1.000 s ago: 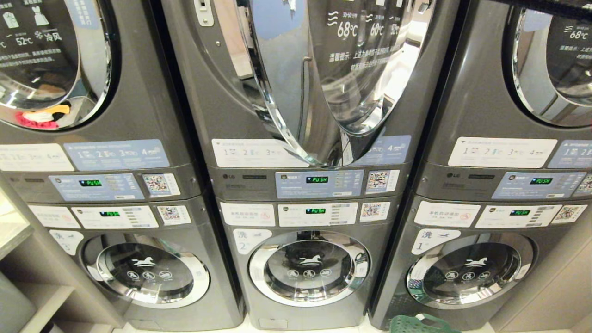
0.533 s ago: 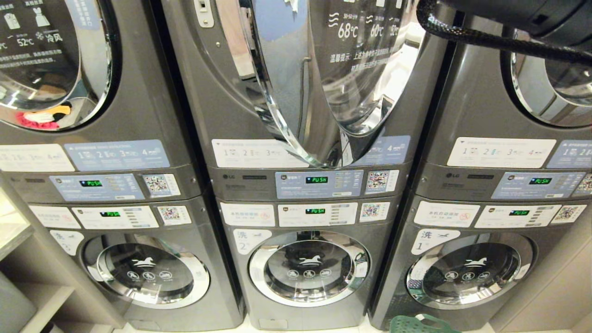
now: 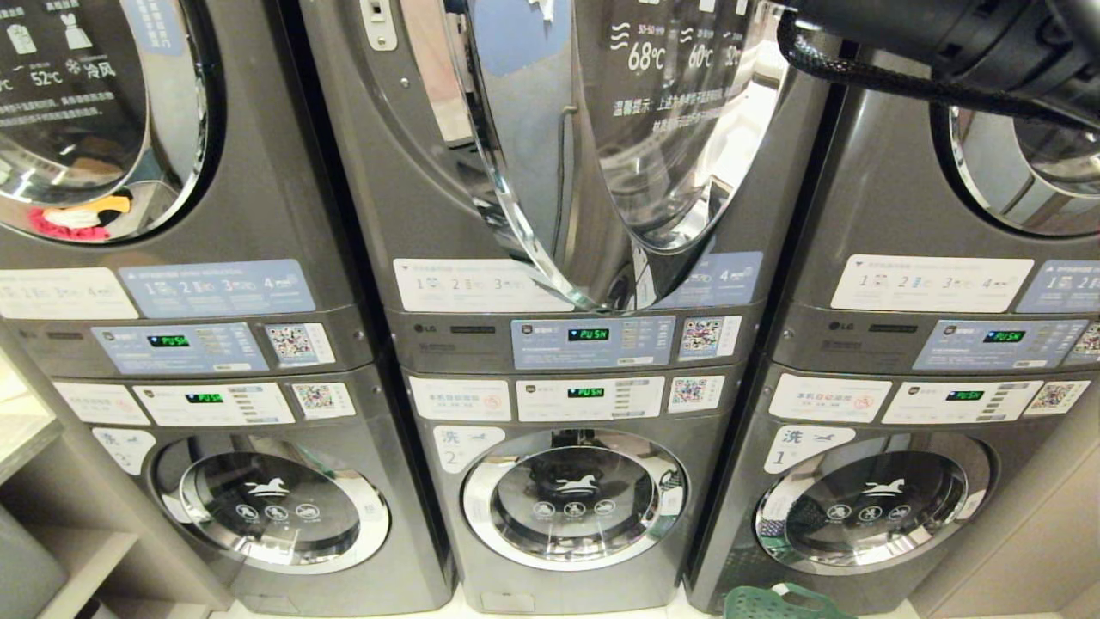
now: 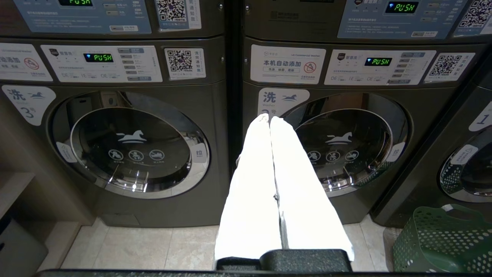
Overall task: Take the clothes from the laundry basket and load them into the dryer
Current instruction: Close the dryer
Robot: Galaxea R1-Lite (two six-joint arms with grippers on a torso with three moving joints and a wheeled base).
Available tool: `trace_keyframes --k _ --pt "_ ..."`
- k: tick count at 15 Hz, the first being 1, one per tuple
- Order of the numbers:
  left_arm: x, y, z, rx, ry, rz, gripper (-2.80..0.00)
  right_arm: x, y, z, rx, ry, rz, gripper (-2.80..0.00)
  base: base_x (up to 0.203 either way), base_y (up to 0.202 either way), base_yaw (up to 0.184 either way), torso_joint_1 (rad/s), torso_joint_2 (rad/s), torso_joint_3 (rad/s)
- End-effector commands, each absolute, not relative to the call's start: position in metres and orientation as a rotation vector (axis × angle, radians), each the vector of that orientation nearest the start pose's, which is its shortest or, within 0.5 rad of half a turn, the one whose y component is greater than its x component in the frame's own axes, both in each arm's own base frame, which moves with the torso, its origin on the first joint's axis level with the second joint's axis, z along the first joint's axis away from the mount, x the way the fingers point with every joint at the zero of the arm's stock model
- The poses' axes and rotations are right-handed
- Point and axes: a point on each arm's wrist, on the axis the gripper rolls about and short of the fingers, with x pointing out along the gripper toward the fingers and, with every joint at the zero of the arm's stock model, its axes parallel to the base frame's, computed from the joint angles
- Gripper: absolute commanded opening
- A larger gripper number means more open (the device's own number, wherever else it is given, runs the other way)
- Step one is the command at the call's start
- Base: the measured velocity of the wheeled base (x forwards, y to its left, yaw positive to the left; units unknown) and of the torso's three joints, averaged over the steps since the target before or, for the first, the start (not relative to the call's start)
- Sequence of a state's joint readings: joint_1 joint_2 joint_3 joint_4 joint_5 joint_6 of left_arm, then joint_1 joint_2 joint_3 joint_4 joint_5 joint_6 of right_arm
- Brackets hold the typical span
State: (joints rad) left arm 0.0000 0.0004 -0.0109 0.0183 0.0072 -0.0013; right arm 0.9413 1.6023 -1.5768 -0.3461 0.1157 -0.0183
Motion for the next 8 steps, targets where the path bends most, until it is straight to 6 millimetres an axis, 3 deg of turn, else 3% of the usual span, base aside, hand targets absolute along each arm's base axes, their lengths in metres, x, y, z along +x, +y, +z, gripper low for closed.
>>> trace_keyframes --k 1,4,6,8 --pt "-0.024 0.000 0.077 -0.001 0.009 0.008 -2.80 0.172 0.240 0.397 0.113 -0.307 1.046 -2.80 0.000 0.000 0.000 0.000 0.00 0.000" --pt "-0.024 0.000 0.077 -0.002 0.008 0.008 -2.80 0.195 0.271 0.372 0.099 -0.255 1.052 -2.80 0.000 0.000 0.000 0.000 0.00 0.000" --pt "-0.024 0.000 0.077 -0.002 0.008 0.008 -2.80 0.239 0.319 0.326 0.077 -0.175 1.033 -2.80 0.000 0.000 0.000 0.000 0.00 0.000" --pt "-0.024 0.000 0.077 -0.002 0.006 0.008 -2.80 0.289 0.368 0.263 0.058 -0.146 0.987 -2.80 0.000 0.000 0.000 0.000 0.00 0.000"
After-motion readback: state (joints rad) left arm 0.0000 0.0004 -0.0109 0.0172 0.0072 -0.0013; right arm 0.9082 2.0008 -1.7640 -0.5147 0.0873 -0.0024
